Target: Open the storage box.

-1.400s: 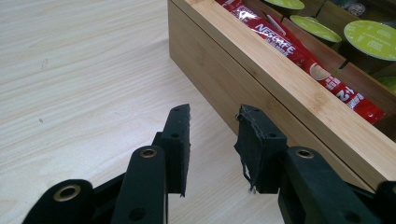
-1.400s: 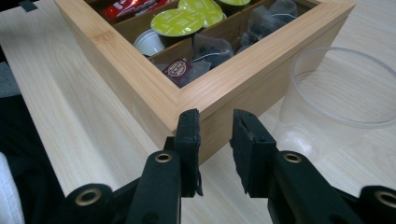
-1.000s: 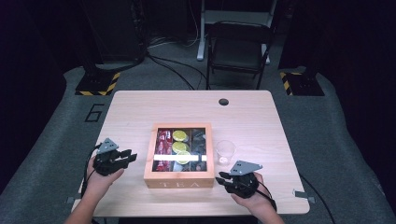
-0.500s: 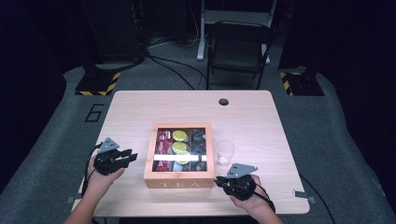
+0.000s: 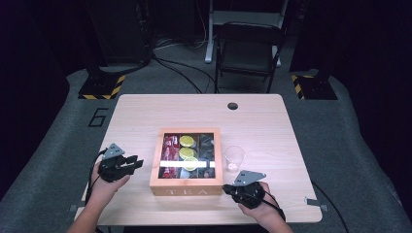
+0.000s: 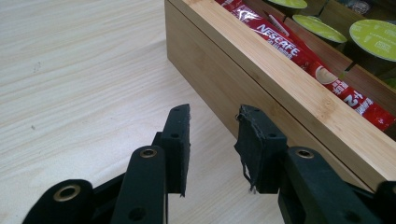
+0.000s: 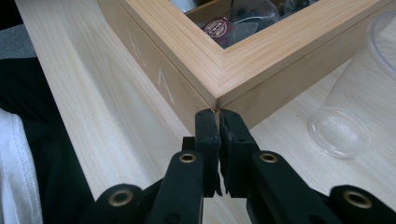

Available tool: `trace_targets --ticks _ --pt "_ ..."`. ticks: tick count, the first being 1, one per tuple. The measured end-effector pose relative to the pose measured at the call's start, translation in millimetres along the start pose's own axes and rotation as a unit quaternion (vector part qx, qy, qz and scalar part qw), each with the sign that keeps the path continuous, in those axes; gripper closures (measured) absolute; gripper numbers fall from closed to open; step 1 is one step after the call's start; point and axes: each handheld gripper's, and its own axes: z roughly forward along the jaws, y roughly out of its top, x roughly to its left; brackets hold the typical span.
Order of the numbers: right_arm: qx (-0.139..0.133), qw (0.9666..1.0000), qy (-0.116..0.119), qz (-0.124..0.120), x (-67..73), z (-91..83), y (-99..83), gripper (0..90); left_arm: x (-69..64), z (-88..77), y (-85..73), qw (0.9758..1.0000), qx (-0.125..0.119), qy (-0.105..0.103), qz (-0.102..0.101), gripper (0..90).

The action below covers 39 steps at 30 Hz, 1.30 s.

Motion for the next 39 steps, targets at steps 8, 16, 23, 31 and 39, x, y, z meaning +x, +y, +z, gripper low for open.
trace_targets --ticks 8,16,23,31,39 --pt "0.0 1.0 -0.002 -0.005 -0.1 1.4 0.2 87.0 -0.3 0.4 -0.2 1.0 -0.002 0.0 -0.001 64.1" --pt "0.001 1.0 0.0 -0.002 -0.6 0.5 0.5 87.1 -1.6 0.8 0.0 1.0 -0.002 -0.002 0.001 64.1" --pt "-0.013 0.9999 0.002 0.009 -0.9 -4.0 3.5 87.0 -3.2 -0.2 -0.5 1.0 -0.001 -0.003 0.006 64.1" --pt "-0.024 0.9997 0.002 0.009 -2.0 -6.5 9.9 86.9 -7.3 -4.5 -2.4 0.9999 -0.002 -0.005 0.013 64.0" --pt "-0.048 0.9988 0.003 0.008 -4.1 -11.8 21.0 86.7 -16.5 -12.9 -5.4 0.9997 -0.007 -0.008 0.02 62.8"
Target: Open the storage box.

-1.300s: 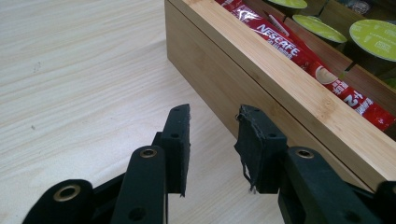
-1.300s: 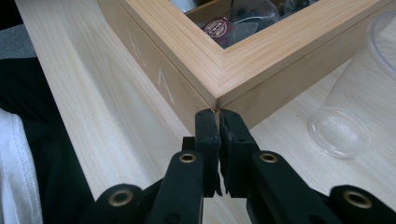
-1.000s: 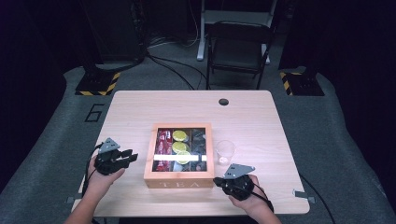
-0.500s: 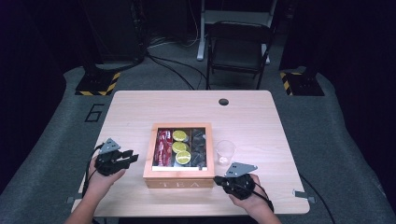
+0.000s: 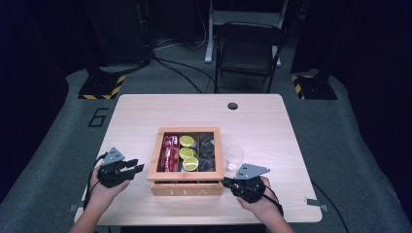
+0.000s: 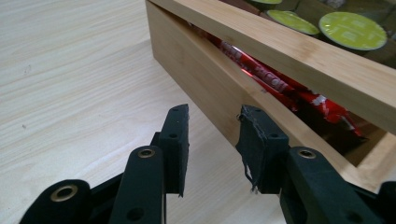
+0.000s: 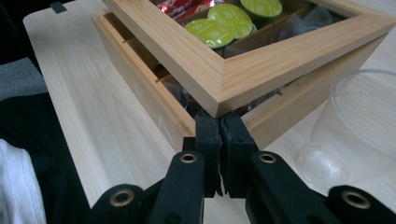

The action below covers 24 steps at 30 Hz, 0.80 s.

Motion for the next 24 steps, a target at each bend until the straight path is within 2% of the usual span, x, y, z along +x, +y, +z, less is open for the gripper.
trace_targets --ticks 1,7,9,14,18,24 --pt "-0.006 1.0 -0.005 0.003 0.3 0.2 1.5 86.6 -1.6 -1.8 0.2 1.0 0.0 -0.001 0.006 62.8" --pt "-0.022 0.9997 0.001 -0.004 -3.7 -1.4 9.3 86.5 -14.1 -7.5 0.1 0.9998 -0.005 -0.011 0.015 62.4" --pt "-0.029 0.9996 -0.005 0.0 -3.8 -1.0 11.6 86.5 -18.2 -9.0 -0.2 0.9998 -0.007 -0.013 0.016 62.3" --pt "-0.033 0.9994 0.001 -0.006 -6.0 -0.1 15.4 86.5 -29.9 -15.1 1.8 0.9992 -0.013 -0.022 0.031 63.2" --pt "-0.038 0.9993 -0.001 -0.001 -7.2 0.7 18.2 86.5 -38.9 -19.9 4.0 0.9988 -0.021 -0.032 0.03 63.4" --pt "-0.039 0.9992 0.005 -0.006 -9.2 1.0 20.4 86.6 -49.1 -28.9 9.0 0.9979 -0.029 -0.044 0.037 67.6"
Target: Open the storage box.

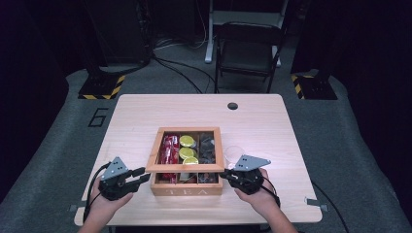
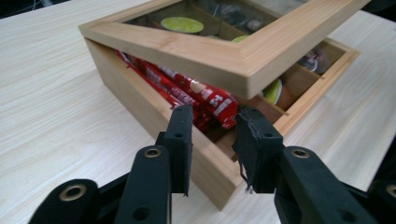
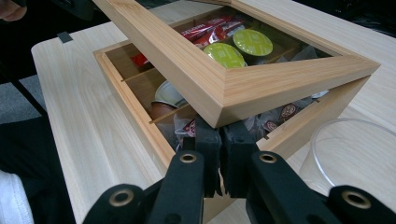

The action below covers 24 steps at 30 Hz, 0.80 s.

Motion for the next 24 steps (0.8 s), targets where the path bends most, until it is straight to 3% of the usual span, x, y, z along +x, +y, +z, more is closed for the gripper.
trace_targets --ticks 6,10,12,17,24 --pt "-0.002 1.0 -0.001 0.003 0.0 0.2 0.7 86.5 -8.6 -3.0 5.5 0.9999 -0.011 -0.001 0.001 69.1" --pt "-0.004 1.0 -0.002 0.004 0.1 0.2 0.5 86.5 -9.5 -2.9 6.2 0.9995 -0.021 0.021 -0.009 64.1" --pt "-0.003 1.0 0.0 0.002 -0.3 0.6 0.1 86.2 -7.3 -4.1 6.3 0.9996 -0.017 0.021 -0.012 62.7" --pt "-0.005 1.0 -0.002 0.004 0.8 0.7 0.4 83.5 -8.5 -4.4 6.9 0.9994 -0.019 0.027 -0.004 62.9" --pt "-0.007 1.0 -0.002 0.005 2.1 2.9 0.1 79.2 -10.3 -4.2 8.8 0.9996 -0.019 0.019 0.006 64.1"
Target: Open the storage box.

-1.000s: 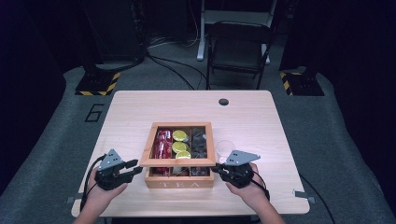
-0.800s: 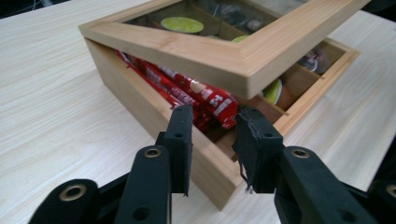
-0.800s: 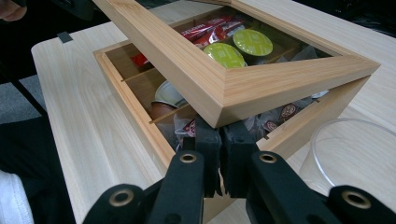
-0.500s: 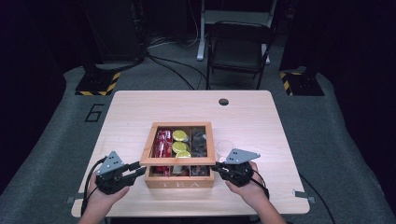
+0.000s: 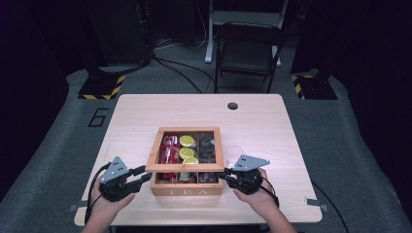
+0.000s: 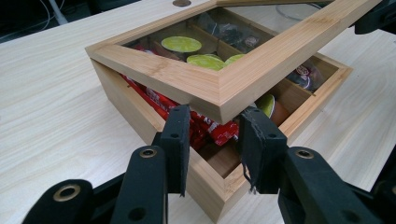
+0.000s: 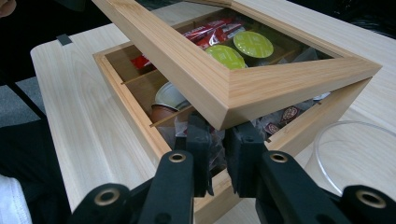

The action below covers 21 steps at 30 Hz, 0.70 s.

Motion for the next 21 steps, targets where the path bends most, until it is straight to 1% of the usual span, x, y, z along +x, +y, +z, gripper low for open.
trace_targets --ticks 1,3,5,7,9,10,12,14,15,16,17,18,19,21 --pt "0.0 1.0 -0.002 0.001 0.3 -0.4 0.2 78.7 0.2 0.2 0.2 1.0 -0.001 0.0 -0.003 64.0" --pt "-0.001 1.0 -0.001 0.0 0.6 -0.9 0.4 77.6 0.0 0.8 0.8 1.0 -0.002 0.003 -0.002 63.9" --pt "-0.005 1.0 -0.006 0.001 1.7 -1.0 0.3 75.8 0.0 1.2 1.5 1.0 -0.001 0.005 0.0 63.8" --pt "-0.008 0.9999 -0.011 -0.007 1.8 -2.5 0.1 74.8 0.3 1.7 2.3 1.0 -0.001 0.007 0.001 63.8" --pt "-0.013 0.9997 -0.021 -0.004 2.3 -5.0 -0.3 72.2 0.7 2.0 3.1 1.0 -0.005 0.008 -0.002 63.6" --pt "-0.017 0.9994 -0.032 -0.002 2.2 -6.3 -0.5 70.5 1.0 1.9 3.7 1.0 -0.005 0.008 -0.002 63.6" --pt "-0.024 0.9988 -0.043 -0.002 1.6 -8.9 -0.9 65.8 1.7 2.5 4.4 0.9999 -0.005 0.009 0.0 63.2" --pt "-0.028 0.9978 -0.06 -0.002 2.6 -10.6 -0.9 61.4 2.1 4.3 4.8 0.9999 -0.002 0.011 0.004 61.9" --pt "-0.032 0.9972 -0.068 -0.004 3.3 -11.0 -0.3 61.0 1.6 6.1 4.5 0.9999 -0.005 0.015 0.004 61.0" --pt "-0.033 0.9969 -0.071 -0.011 3.9 -12.0 0.0 60.4 1.9 6.3 5.0 0.9999 0.0 0.014 0.005 60.3" --pt "-0.033 0.9964 -0.076 -0.017 5.6 -12.5 0.6 60.1 1.6 7.7 4.9 0.9998 -0.006 0.019 0.004 59.8" --pt "-0.034 0.9955 -0.085 -0.027 7.3 -12.2 1.2 59.4 1.8 8.2 5.3 0.9998 -0.006 0.019 0.003 59.4" --pt "-0.035 0.9949 -0.089 -0.033 9.0 -11.9 1.7 59.5 1.9 8.5 5.5 0.9998 -0.007 0.019 0.003 59.0" --pt "-0.04 0.9942 -0.093 -0.036 12.9 -10.5 3.6 58.6 2.0 8.8 6.0 0.9997 -0.01 0.021 0.005 58.3"
